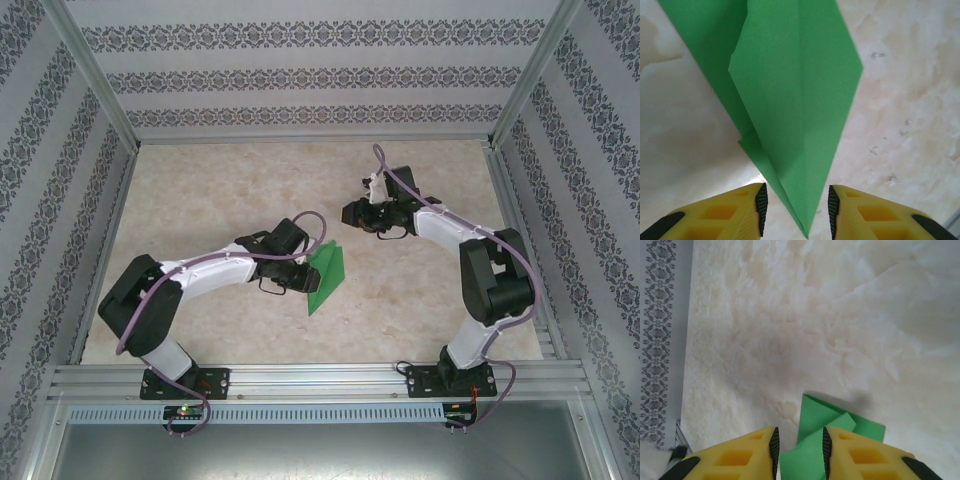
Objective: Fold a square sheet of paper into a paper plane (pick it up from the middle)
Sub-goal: Fourth fold the wing at the center of the table, then pick up the paper from the center of the table.
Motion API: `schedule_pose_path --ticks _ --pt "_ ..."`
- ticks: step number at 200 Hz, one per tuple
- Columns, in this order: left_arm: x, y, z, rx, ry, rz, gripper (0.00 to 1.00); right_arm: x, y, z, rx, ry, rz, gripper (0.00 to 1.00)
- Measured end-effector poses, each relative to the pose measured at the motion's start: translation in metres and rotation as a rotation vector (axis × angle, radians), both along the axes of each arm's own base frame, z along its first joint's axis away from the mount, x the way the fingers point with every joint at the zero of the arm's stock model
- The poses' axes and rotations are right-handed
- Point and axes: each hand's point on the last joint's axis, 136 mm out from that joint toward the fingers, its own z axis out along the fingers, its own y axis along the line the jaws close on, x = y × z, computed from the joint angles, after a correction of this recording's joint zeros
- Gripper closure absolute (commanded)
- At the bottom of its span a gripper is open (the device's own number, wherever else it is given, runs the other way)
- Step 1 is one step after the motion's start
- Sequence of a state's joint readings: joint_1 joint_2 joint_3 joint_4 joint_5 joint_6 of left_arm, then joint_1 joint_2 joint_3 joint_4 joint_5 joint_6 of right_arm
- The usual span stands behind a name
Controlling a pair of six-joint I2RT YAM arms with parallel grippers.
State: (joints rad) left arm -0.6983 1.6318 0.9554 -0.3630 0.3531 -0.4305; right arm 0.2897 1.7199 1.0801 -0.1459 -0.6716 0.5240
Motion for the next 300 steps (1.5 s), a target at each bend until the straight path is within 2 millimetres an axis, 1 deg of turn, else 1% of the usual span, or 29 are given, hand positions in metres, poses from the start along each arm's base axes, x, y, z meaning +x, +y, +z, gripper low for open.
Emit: schedule_pose_path --ticks 20,43,65,80,108,120,140,159,189,201,218,243,270,284,300 --pt "0.000 0.002 -0.012 0.027 0.016 0.005 0.60 -0.012 -0.004 0.002 -0.007 0.000 0.000 0.66" --pt "0.001 0.001 -0.018 0.033 0.025 0.005 0.61 -0.022 -0.008 0.003 -0.012 0.000 -0.002 0.66" --pt "0.003 -0.001 -0.023 0.039 0.033 0.004 0.65 -0.028 -0.010 0.003 -0.016 0.002 -0.003 0.65" --pt "0.006 -0.004 -0.023 0.034 0.032 0.002 0.67 -0.032 -0.012 0.000 -0.021 0.008 -0.006 0.65" --pt "0.011 -0.010 -0.020 0.019 0.024 -0.002 0.67 -0.040 -0.015 -0.009 -0.032 0.030 -0.006 0.65" --pt "0.012 -0.012 -0.019 0.012 0.021 -0.003 0.70 -0.043 -0.016 -0.012 -0.036 0.039 -0.004 0.65" --pt "0.013 -0.014 -0.018 0.004 0.025 -0.008 0.74 -0.045 -0.017 -0.015 -0.039 0.046 -0.002 0.65" --pt "0.013 -0.017 -0.023 0.002 0.043 -0.013 0.78 -0.047 -0.017 -0.017 -0.042 0.047 0.000 0.65" --pt "0.010 -0.016 -0.032 0.014 0.067 -0.016 0.78 -0.045 -0.019 -0.015 -0.042 0.039 -0.003 0.65" --pt "0.010 -0.016 -0.033 0.014 0.071 -0.017 0.81 -0.045 -0.020 -0.015 -0.041 0.039 -0.005 0.65" --pt "0.009 -0.018 -0.033 0.009 0.074 -0.022 0.85 -0.047 -0.020 -0.017 -0.042 0.043 -0.004 0.65" --pt "0.009 -0.022 -0.029 -0.008 0.079 -0.030 0.89 -0.050 -0.021 -0.019 -0.044 0.049 -0.004 0.65" --pt "0.010 -0.021 -0.027 -0.030 0.094 -0.028 0.92 -0.055 -0.022 -0.019 -0.041 0.049 -0.002 0.64" --pt "0.012 -0.021 -0.022 -0.052 0.099 -0.025 0.92 -0.059 -0.022 -0.018 -0.036 0.049 0.001 0.63" --pt "0.014 -0.021 -0.011 -0.089 0.095 -0.024 0.92 -0.063 -0.022 -0.015 -0.022 0.048 0.005 0.62"
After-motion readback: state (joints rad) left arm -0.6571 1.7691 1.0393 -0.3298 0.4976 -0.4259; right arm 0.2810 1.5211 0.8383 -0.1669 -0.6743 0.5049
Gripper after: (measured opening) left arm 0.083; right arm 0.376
